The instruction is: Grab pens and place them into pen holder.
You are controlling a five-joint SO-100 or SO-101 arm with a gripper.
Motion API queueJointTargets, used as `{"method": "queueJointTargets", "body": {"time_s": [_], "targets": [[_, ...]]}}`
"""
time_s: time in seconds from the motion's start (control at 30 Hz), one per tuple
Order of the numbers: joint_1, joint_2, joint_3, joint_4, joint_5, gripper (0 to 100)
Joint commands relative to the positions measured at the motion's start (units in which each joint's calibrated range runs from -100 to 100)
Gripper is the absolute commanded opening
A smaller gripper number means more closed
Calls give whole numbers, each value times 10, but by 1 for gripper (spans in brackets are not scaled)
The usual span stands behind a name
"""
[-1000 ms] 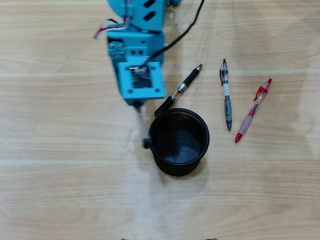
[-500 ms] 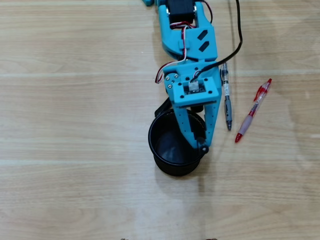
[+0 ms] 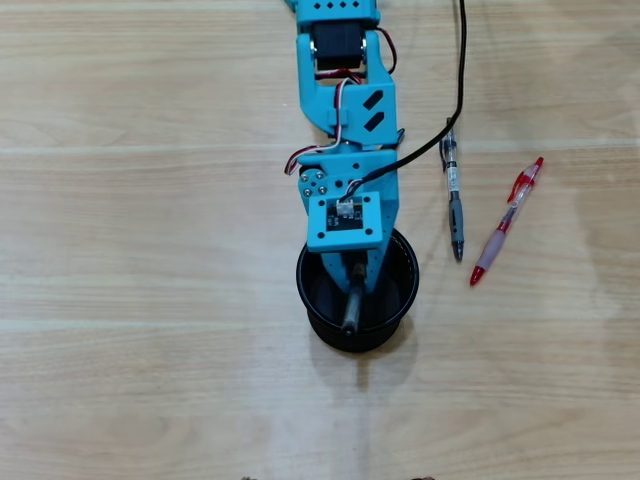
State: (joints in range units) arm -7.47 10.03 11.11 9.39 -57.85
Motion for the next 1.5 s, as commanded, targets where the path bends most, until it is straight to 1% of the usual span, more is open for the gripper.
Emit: {"method": "queueJointTargets", "body": {"time_s": [0.0,0.1,0.37,0.43,0.47,0.53,0.57,0.67,0.73,0.77,0.8,0.83,0.87,0.9,0.93,1.0,1.07,1.13,1.23,1.47], "targets": [[9,-64,-12,-14,31,8],[12,-81,-24,-20,45,10],[17,-104,-22,-85,48,11],[16,-139,-16,-76,57,11],[15,-162,-5,-59,73,11],[13,-219,12,26,115,11],[13,-251,13,101,134,11],[19,-340,-4,406,185,16],[30,-376,-29,620,197,21],[31,-377,-41,710,189,24],[29,-373,-48,788,168,25],[20,-368,-55,835,137,27],[-10,-356,-49,874,65,26],[-30,-351,-44,879,27,26],[-77,-338,-27,877,-46,26],[-114,-323,-19,877,-107,26],[-137,-303,-20,870,-148,25],[-148,-281,-16,840,-163,23],[-151,-225,4,769,-163,23],[-147,-137,36,648,-163,23]]}}
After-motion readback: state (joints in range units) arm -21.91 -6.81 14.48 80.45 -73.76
